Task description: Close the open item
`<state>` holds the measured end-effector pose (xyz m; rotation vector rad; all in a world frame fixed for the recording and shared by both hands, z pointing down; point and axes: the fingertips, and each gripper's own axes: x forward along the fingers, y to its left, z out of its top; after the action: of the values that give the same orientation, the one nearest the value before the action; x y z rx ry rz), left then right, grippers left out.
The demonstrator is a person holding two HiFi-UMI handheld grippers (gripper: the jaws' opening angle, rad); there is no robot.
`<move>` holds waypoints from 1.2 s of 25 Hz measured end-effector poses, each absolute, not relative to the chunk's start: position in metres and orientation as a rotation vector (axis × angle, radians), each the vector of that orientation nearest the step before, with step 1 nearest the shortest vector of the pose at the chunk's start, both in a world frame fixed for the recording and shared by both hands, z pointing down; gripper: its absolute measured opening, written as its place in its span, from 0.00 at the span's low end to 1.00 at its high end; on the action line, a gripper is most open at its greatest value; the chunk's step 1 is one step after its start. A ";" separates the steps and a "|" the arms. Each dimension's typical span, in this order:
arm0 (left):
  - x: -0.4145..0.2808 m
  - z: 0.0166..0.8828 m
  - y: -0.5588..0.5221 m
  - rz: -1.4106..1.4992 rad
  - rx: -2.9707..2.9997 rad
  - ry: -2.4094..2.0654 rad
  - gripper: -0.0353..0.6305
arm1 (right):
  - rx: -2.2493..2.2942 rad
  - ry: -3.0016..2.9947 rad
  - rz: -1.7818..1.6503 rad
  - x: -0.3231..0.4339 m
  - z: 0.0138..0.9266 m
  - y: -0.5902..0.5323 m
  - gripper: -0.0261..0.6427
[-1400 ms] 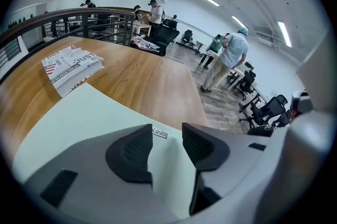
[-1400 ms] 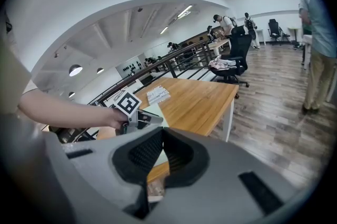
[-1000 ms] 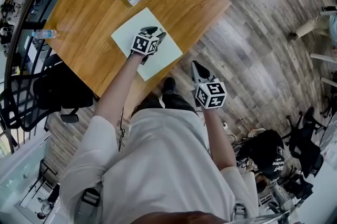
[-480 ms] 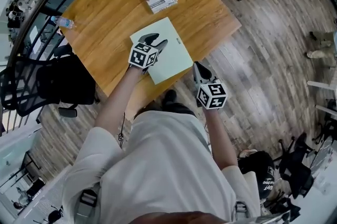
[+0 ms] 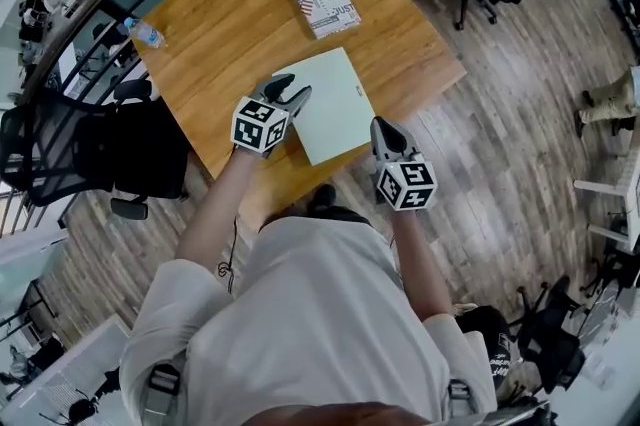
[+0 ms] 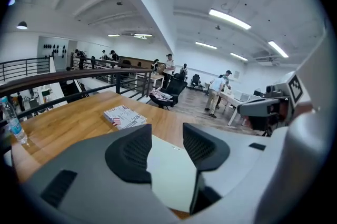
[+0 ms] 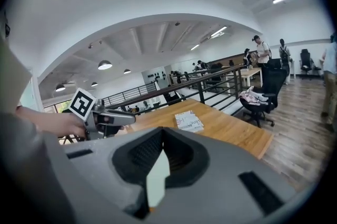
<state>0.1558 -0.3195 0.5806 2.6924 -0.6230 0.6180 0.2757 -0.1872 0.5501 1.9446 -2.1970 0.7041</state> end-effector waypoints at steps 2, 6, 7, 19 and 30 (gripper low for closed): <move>0.140 0.575 -0.317 0.629 2.699 -0.640 0.32 | 1.945 -2.206 0.678 0.267 0.541 -0.189 0.04; 0.107 0.558 -0.308 0.591 2.691 -0.693 0.32 | 1.946 -2.217 0.644 0.254 0.522 -0.188 0.04; 0.099 0.551 -0.306 0.569 2.690 -0.713 0.32 | 1.946 -2.218 0.638 0.252 0.519 -0.188 0.04; 0.025 0.461 -0.277 0.356 2.738 -0.876 0.27 | 1.938 -2.262 0.520 0.224 0.467 -0.177 0.04; -0.034 0.419 -0.255 0.206 2.738 -1.018 0.20 | 1.964 -2.298 0.360 0.207 0.416 -0.166 0.04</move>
<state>-0.0340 -0.2547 0.4191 2.7381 -1.0176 0.2055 0.2075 -0.1664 0.4157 1.9637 -2.2979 0.3605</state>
